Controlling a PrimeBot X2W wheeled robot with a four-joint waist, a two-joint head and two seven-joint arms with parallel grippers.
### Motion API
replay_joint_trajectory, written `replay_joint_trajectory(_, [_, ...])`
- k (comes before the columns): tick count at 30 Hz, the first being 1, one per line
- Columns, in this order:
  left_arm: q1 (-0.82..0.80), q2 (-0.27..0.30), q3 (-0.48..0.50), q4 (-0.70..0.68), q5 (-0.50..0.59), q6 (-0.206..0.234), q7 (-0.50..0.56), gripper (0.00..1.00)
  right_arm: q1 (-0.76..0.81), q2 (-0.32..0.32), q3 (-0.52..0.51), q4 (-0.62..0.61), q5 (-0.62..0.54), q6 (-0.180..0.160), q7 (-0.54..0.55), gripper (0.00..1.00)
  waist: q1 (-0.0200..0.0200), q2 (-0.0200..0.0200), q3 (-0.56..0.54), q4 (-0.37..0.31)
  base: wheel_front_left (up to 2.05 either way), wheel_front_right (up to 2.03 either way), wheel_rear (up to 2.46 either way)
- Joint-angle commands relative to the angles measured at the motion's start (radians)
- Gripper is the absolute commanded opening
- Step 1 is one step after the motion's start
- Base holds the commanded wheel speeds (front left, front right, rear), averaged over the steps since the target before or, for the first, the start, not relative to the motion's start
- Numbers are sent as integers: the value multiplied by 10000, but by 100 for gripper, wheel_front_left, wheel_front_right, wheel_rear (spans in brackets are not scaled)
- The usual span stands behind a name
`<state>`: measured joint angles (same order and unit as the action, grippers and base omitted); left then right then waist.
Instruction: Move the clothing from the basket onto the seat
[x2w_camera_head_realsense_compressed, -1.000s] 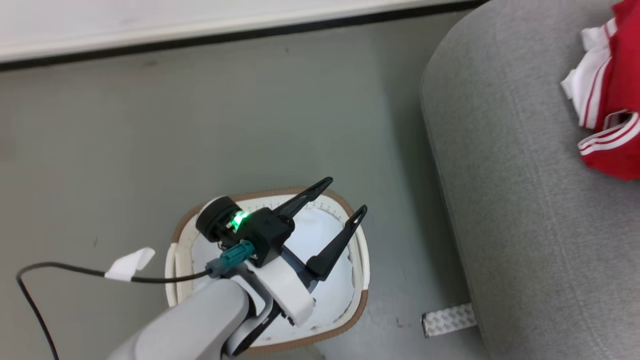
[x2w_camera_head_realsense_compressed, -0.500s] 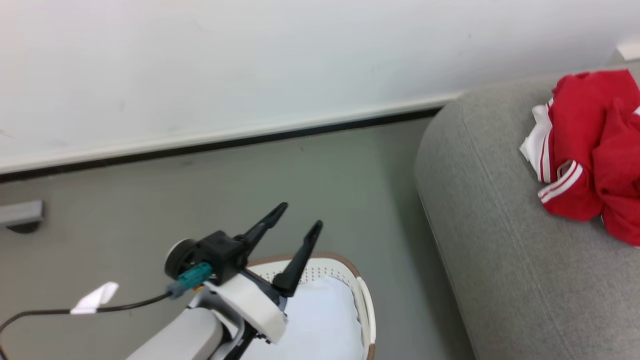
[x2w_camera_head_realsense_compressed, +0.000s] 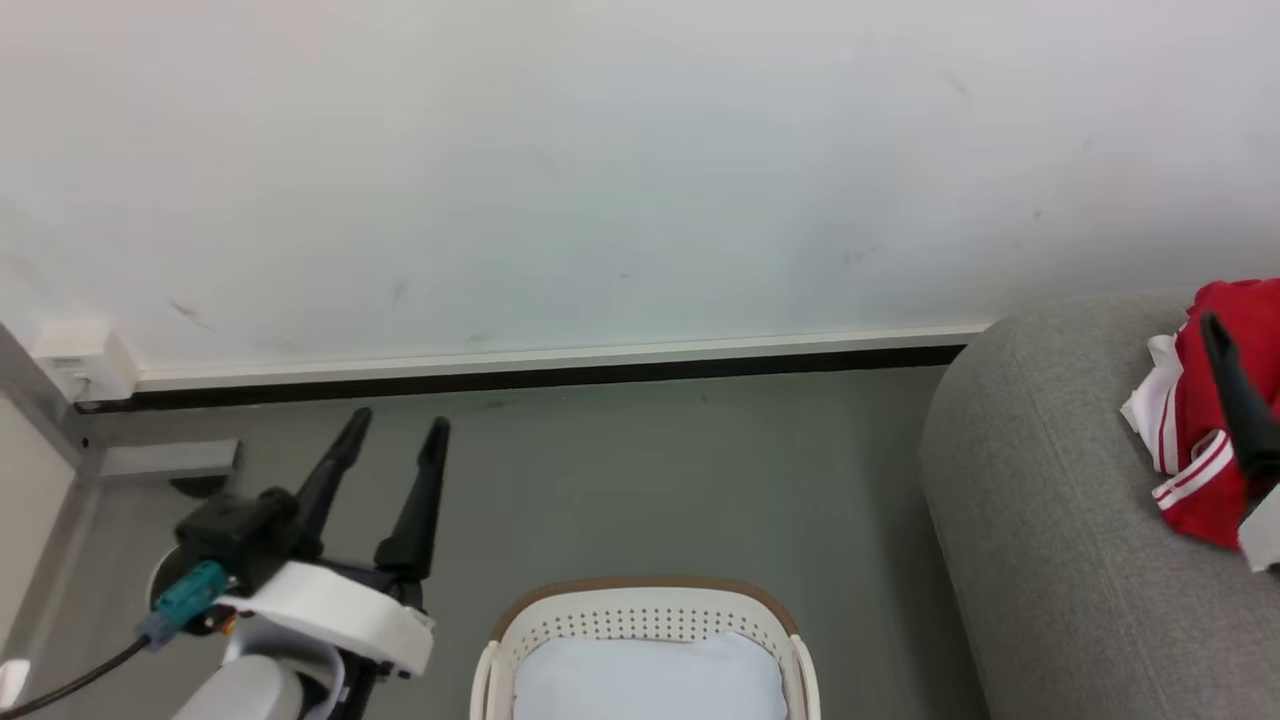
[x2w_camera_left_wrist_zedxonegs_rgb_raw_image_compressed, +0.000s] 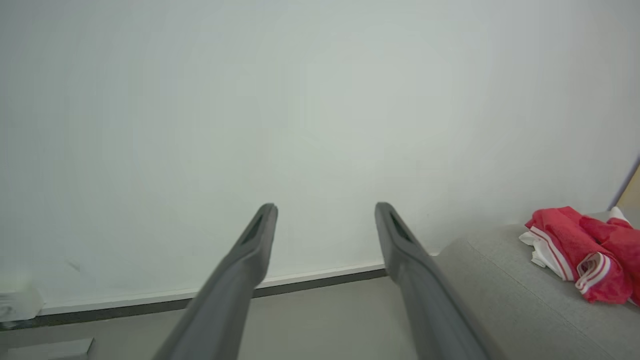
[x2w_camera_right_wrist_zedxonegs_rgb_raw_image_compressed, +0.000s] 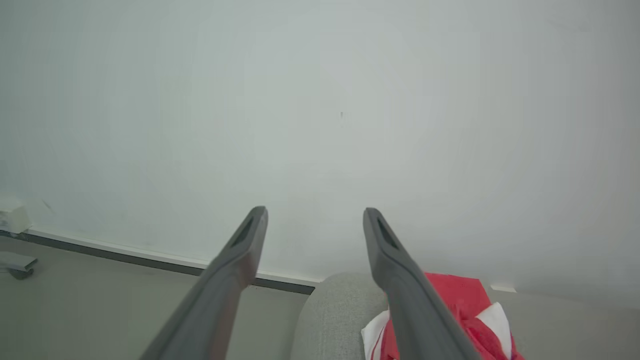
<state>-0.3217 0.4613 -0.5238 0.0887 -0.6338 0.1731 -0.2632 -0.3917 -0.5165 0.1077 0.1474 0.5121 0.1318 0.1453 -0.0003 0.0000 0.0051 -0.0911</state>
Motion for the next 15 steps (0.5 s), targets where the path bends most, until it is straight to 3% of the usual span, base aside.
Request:
replay_joint_trajectory(1, [322,12,253,-79,111,94,-15,100,415,259,-195,-187,-210,-23,-248,100,3,0,-148,209,0,0,0])
replay_joint_trajectory(8, [1560,-500,1685,-201,575,284,-18,100,2204,2276,-827,-733,-1258,-23,-1901,100,3,0,-175,430,0,0,0])
replay_joint_trajectory(15, [2468,-1493,2847,158,1596,-324,-17,100,3223,3683,-804,-233,-2002,-23,-3563,100,3,0,-158,428,0,0,0])
